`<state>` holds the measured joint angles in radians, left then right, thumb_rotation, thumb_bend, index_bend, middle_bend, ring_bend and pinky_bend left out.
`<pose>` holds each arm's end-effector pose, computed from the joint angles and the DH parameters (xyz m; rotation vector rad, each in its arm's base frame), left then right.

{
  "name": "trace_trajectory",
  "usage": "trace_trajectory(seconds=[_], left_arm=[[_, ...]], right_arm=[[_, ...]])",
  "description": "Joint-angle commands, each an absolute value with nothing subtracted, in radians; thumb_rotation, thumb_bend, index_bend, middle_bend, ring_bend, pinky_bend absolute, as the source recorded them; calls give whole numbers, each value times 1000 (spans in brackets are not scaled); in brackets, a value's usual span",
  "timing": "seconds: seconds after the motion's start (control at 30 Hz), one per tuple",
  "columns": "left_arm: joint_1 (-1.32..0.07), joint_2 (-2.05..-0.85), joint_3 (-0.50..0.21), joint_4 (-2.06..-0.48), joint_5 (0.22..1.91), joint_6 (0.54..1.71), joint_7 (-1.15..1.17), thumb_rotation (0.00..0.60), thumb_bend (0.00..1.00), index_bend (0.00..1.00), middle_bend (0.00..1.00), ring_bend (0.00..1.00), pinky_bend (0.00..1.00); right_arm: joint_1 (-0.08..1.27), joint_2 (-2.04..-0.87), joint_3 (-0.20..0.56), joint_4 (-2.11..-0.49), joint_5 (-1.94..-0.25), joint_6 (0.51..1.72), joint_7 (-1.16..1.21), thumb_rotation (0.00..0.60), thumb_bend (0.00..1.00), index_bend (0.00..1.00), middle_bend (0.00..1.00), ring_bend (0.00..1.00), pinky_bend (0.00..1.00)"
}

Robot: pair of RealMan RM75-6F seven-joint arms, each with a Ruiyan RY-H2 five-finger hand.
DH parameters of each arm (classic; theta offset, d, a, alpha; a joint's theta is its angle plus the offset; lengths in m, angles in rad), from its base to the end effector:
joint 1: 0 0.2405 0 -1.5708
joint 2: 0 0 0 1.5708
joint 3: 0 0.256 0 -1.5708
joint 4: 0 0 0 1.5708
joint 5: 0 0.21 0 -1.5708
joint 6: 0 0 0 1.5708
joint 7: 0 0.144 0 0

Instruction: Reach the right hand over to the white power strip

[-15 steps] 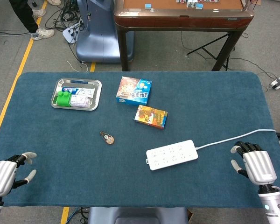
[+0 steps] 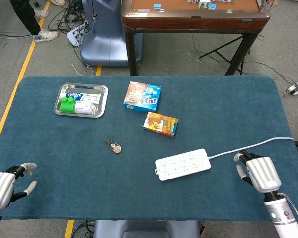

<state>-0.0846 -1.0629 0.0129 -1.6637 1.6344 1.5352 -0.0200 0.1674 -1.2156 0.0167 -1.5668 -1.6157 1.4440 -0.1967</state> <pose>-0.2900 0.1659 0.1628 -1.5002 -0.8731 -0.9790 -0.2846 -0.1967 0.1159 1.6149 -0.7226 0.8753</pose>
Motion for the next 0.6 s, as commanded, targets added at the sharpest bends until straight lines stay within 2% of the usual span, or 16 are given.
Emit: trace_trajectory(seconds=[0.03, 0.17, 0.23, 0.4, 0.6], left_arm=[[-84, -1061, 14, -1665, 1639, 1538, -21, 600, 295, 447, 520, 494, 720], [-82, -1059, 16, -1666, 1643, 1541, -27, 600, 295, 448, 520, 494, 720], [-83, -1058, 16, -1666, 1642, 1540, -32, 600, 295, 448, 520, 494, 720], [-81, -1054, 16, -1664, 1641, 1542, -46, 600, 295, 449, 519, 494, 720], [-80, -1050, 16, -1662, 1640, 1545, -59, 600, 295, 449, 520, 494, 720]], right_arm=[[203, -1235, 32, -1571, -1624, 1404, -242, 600, 675, 440, 694, 828, 987], [254, -1251, 48, -1607, -1602, 1316, -333, 600, 735, 440, 851, 969, 1000], [281, -1261, 58, -1625, -1578, 1269, -388, 600, 741, 440, 892, 997, 1000], [328, -1303, 78, -1638, -1517, 1189, -498, 600, 833, 440, 941, 1000, 1000], [367, -1351, 84, -1619, -1455, 1124, -568, 600, 965, 437, 951, 1000, 1000]])
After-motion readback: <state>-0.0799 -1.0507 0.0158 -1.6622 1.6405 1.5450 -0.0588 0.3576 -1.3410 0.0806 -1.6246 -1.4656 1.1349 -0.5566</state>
